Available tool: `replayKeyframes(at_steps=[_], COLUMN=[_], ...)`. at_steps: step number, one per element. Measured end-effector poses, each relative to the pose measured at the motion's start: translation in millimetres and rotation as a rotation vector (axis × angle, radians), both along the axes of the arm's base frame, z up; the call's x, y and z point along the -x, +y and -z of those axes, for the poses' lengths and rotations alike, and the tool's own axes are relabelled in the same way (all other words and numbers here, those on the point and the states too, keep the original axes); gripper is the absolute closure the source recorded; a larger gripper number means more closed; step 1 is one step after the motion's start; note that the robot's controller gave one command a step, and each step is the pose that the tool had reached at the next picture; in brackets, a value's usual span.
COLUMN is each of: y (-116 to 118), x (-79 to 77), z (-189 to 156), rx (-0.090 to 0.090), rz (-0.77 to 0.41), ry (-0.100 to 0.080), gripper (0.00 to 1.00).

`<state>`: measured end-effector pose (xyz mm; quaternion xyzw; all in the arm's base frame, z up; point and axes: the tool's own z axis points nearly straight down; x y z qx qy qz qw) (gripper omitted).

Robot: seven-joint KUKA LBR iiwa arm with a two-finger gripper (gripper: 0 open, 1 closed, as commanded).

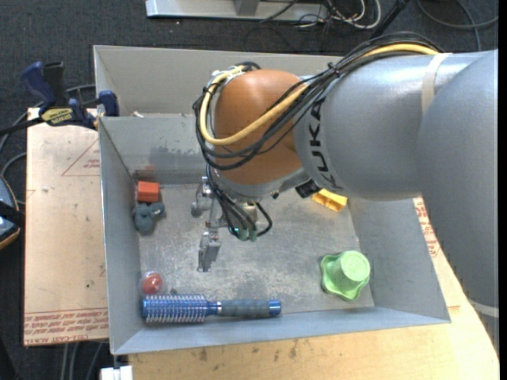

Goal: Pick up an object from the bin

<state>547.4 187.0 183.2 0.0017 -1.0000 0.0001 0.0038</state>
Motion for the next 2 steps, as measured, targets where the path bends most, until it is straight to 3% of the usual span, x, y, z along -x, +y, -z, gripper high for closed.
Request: replayKeyframes(at_steps=[1,2], y=[-31.5,-18.8], x=[57.6,62.1], z=[48.1,99.1], rx=[0.002,-0.005], rz=[-0.047,-0.117], ry=[0.003,-0.021], gripper=[0.00,0.00])
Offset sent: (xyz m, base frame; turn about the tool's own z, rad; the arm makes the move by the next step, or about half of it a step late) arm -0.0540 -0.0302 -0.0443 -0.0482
